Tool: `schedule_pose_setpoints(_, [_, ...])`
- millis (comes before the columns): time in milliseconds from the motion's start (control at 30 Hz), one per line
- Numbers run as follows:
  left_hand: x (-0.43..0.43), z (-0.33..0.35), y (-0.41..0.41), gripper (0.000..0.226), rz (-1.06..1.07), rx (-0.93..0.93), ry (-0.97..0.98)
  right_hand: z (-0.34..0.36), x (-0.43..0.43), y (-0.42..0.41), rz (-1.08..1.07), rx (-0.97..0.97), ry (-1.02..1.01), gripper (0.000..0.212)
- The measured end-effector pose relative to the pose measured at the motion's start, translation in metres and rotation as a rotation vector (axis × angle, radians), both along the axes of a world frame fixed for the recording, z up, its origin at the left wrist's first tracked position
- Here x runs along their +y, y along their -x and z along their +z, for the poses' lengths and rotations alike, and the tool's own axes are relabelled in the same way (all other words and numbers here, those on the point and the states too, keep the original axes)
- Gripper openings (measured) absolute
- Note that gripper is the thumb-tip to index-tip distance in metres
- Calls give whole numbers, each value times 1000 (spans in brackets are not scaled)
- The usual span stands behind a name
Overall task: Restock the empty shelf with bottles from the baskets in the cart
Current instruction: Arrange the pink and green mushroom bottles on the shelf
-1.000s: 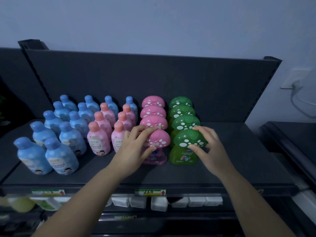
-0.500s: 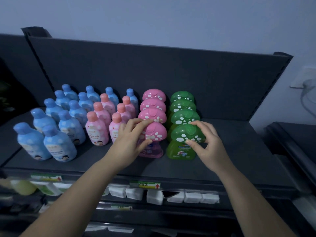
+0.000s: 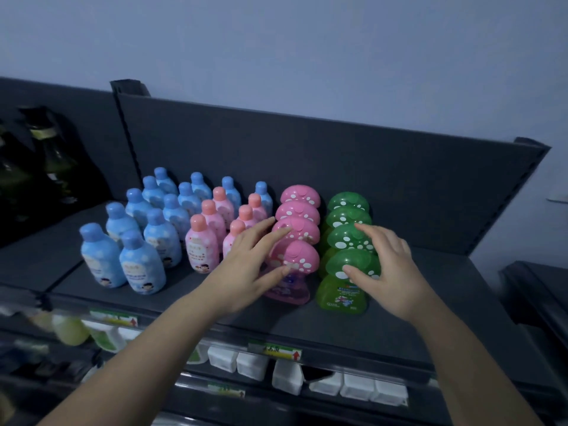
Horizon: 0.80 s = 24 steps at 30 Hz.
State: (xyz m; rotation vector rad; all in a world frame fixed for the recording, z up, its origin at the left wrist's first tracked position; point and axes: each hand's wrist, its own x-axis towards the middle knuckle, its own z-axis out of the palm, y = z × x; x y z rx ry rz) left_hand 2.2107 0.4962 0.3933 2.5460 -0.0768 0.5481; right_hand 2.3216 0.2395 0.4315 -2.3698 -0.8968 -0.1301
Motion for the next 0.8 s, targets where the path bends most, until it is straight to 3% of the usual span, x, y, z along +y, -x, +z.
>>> schedule_pose_setpoints(200, [46, 18, 39, 75, 215, 9, -254, 28, 56, 20, 45, -324, 292, 71])
schedule_pose_setpoints(467, [120, 28, 140, 82, 567, 127, -392, 30, 170, 75, 238, -386, 383, 79])
schedule_pose_setpoints(800, [218, 14, 326, 78, 859, 305, -266, 17, 321, 203, 526, -410, 380, 76])
